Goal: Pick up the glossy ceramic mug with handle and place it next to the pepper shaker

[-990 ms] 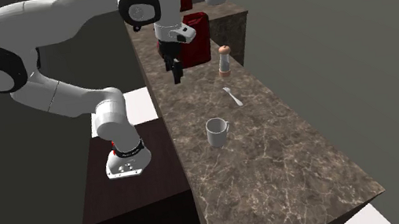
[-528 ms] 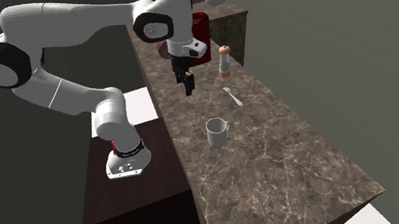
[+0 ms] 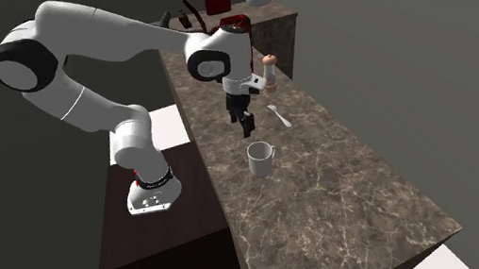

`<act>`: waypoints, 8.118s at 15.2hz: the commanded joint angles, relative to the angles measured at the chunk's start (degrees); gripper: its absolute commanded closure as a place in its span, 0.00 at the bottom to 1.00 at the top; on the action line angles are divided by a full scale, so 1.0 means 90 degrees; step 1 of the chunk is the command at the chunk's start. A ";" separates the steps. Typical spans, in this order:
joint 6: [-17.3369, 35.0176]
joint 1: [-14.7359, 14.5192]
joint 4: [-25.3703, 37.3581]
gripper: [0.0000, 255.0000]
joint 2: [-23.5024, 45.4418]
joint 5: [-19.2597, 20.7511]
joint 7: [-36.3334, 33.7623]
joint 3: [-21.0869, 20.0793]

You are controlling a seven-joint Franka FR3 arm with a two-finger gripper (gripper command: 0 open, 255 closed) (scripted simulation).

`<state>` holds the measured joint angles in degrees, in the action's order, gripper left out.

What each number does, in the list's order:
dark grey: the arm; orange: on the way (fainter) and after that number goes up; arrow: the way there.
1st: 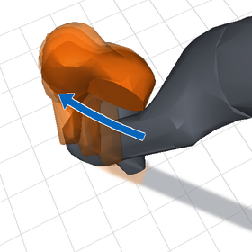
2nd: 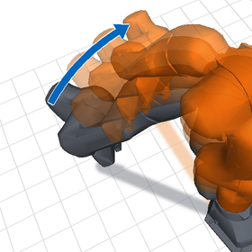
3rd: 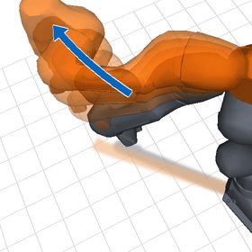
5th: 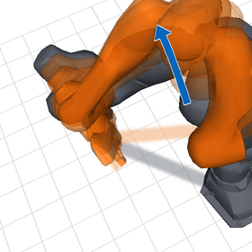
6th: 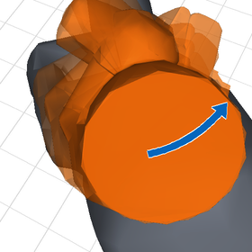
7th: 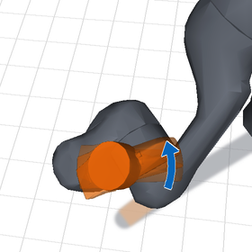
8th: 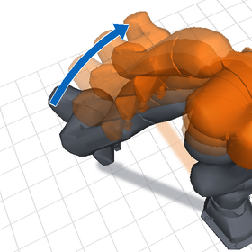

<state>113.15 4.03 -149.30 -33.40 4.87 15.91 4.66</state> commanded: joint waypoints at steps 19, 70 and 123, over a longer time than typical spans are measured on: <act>0.2082 0.0189 -0.0357 0.00 0.1544 0.0424 0.0176 0.0243; -0.1654 0.0122 0.2272 1.00 0.0431 0.0211 0.0432 0.0062; -0.4524 -0.4037 1.2037 1.00 0.7708 0.0552 -0.5053 -0.1999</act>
<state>70.48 -32.36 -37.83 37.49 10.35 -29.29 -12.82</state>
